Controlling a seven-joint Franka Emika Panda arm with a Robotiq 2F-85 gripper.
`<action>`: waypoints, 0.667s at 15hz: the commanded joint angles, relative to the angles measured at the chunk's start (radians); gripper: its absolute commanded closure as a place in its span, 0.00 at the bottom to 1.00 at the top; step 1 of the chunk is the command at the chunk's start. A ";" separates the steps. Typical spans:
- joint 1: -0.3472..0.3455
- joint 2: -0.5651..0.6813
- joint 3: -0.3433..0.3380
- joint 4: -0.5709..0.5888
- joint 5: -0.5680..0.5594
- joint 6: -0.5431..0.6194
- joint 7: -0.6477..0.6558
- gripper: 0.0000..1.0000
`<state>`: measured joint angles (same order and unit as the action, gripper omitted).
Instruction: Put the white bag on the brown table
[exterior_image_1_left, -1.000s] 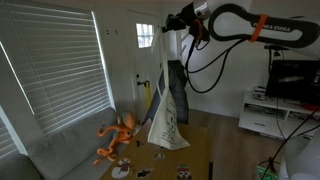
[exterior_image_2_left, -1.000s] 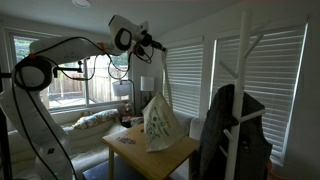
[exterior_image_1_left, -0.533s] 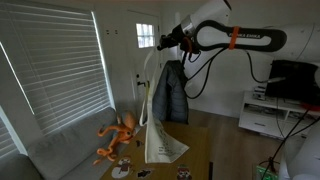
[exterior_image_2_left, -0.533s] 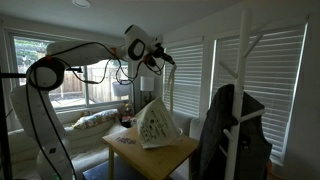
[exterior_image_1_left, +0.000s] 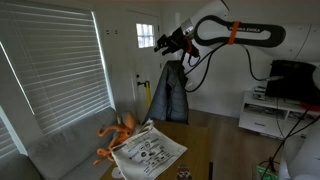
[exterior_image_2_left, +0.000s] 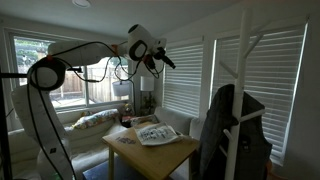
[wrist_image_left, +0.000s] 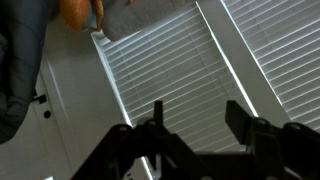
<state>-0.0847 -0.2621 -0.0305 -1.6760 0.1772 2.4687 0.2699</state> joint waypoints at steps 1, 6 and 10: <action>0.026 -0.009 -0.023 0.040 0.101 -0.147 0.047 0.02; -0.012 0.010 -0.007 0.074 0.058 -0.353 0.232 0.00; -0.016 -0.007 -0.008 0.035 -0.024 -0.335 0.124 0.00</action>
<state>-0.0948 -0.2629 -0.0354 -1.6357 0.2096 2.1422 0.4548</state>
